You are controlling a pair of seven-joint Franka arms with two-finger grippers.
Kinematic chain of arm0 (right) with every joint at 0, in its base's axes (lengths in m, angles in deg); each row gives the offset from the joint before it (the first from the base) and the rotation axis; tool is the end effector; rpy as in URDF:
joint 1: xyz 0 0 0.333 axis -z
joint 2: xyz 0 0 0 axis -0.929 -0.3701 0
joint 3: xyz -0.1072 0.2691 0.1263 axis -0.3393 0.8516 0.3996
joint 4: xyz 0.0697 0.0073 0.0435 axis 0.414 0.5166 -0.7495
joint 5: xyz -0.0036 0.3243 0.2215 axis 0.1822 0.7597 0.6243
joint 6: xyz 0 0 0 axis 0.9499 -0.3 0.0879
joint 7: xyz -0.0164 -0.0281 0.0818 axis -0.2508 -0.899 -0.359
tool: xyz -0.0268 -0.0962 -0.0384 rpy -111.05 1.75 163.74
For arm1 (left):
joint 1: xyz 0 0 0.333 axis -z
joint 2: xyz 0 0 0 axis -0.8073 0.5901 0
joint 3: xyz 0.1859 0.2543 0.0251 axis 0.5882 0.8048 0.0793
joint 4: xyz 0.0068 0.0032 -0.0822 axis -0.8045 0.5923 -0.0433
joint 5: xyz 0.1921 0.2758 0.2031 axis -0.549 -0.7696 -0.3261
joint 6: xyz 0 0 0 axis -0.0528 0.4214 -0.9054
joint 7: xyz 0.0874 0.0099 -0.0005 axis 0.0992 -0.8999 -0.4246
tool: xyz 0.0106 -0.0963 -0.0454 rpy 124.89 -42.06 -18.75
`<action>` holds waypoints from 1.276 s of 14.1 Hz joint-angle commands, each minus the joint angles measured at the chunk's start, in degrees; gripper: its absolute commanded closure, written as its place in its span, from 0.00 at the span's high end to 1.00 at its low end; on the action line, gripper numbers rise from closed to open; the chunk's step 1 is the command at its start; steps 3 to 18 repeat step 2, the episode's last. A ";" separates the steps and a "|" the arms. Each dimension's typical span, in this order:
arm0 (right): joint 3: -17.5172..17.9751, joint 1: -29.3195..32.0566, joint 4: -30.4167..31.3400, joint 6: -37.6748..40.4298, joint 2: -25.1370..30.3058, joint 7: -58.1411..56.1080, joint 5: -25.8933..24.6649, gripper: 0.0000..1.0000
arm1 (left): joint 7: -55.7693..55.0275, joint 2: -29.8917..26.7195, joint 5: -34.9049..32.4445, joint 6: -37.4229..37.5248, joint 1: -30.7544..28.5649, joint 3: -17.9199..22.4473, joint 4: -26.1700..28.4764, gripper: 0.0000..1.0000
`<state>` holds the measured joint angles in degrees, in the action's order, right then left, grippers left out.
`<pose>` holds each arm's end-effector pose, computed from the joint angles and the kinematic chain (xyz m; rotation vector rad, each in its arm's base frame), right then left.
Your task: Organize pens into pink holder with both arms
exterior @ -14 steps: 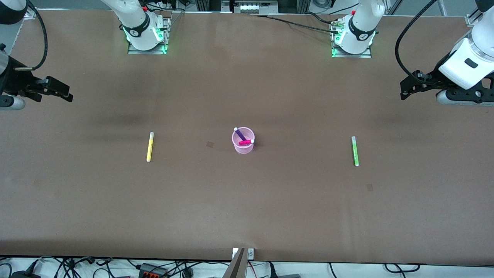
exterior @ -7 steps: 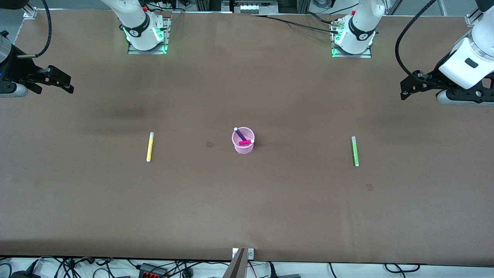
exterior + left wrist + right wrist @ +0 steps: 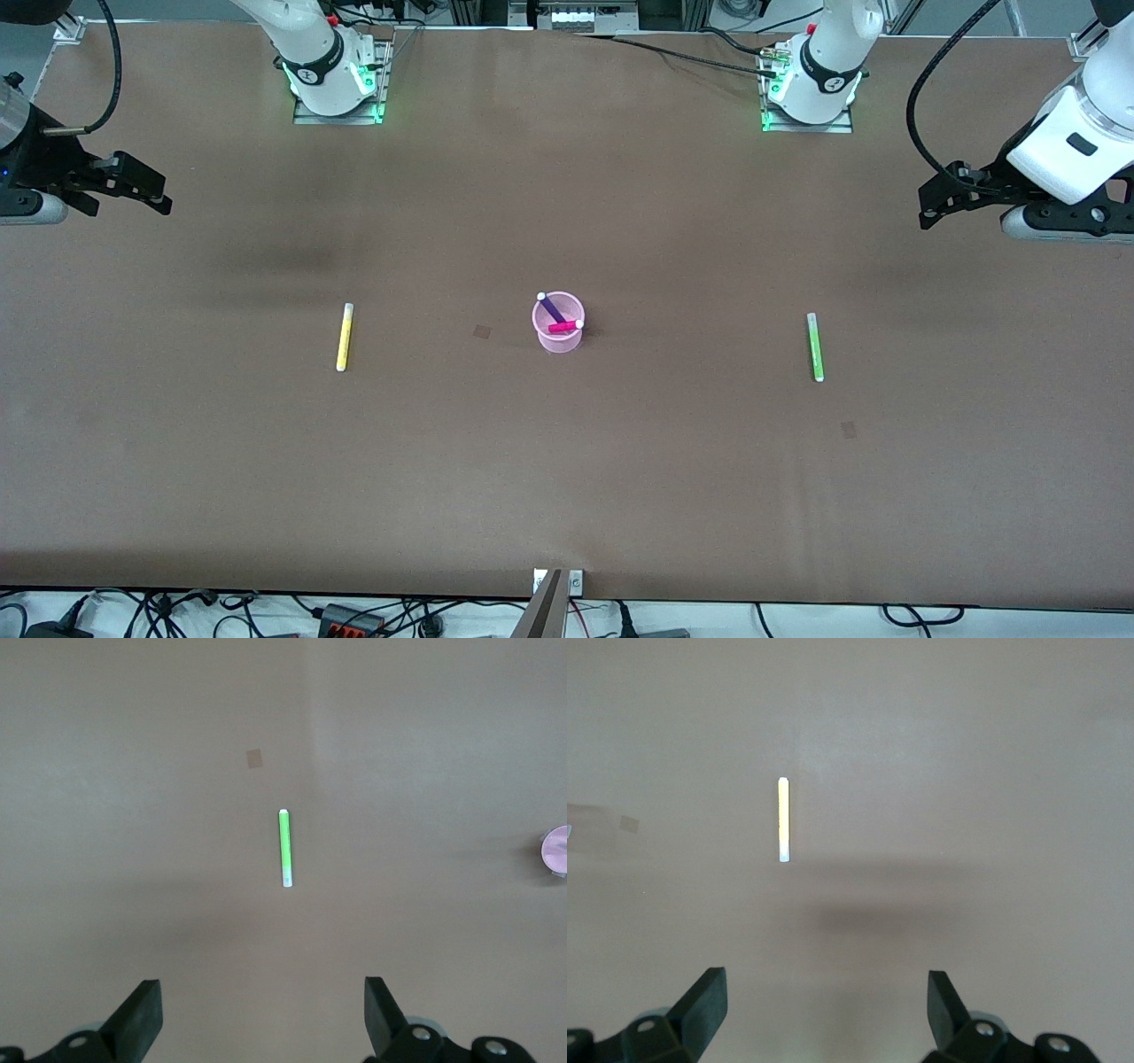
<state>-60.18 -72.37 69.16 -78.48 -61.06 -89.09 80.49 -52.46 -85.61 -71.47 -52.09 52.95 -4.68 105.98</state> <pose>0.5298 -0.0126 0.5802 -3.1248 -0.0368 0.0282 0.5518 -0.0594 0.6156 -3.1263 0.0527 0.0029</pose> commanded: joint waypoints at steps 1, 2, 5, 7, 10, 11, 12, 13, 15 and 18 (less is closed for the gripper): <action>0.42 0.31 0.86 -0.86 0.77 0.07 -0.77 1.00 | -0.47 0.68 0.99 0.35 0.45 0.05 -1.39 1.00; 0.42 0.31 0.86 -0.86 0.77 0.07 -0.77 1.00 | -0.55 0.68 0.99 0.35 0.45 0.05 -1.39 1.00; 0.42 0.31 0.86 -0.86 0.77 0.07 -0.77 1.00 | -0.55 0.68 0.99 0.35 0.45 0.05 -1.39 1.00; 0.42 0.31 0.86 -0.86 0.77 0.07 -0.77 1.00 | -0.55 0.68 0.99 0.35 0.45 0.05 -1.39 1.00; 0.42 0.31 0.86 -0.86 0.77 0.07 -0.77 1.00 | -0.55 0.68 0.99 0.35 0.45 0.05 -1.39 1.00; 0.42 0.31 0.86 -0.86 0.77 0.07 -0.77 1.00 | -0.55 0.68 0.99 0.35 0.45 0.05 -1.39 1.00; 0.42 0.31 0.86 -0.86 0.77 0.07 -0.77 1.00 | -0.55 0.68 0.99 0.35 0.45 0.05 -1.39 1.00; 0.42 0.31 0.86 -0.86 0.77 0.07 -0.77 1.00 | -0.55 0.68 0.99 0.35 0.45 0.05 -1.39 1.00; 0.42 0.31 0.86 -0.86 0.77 0.07 -0.77 1.00 | -0.55 0.68 0.99 0.35 0.45 0.05 -1.39 1.00; 0.42 0.31 0.86 -0.86 0.77 0.07 -0.77 1.00 | -0.55 0.68 0.99 0.35 0.45 0.05 -1.39 1.00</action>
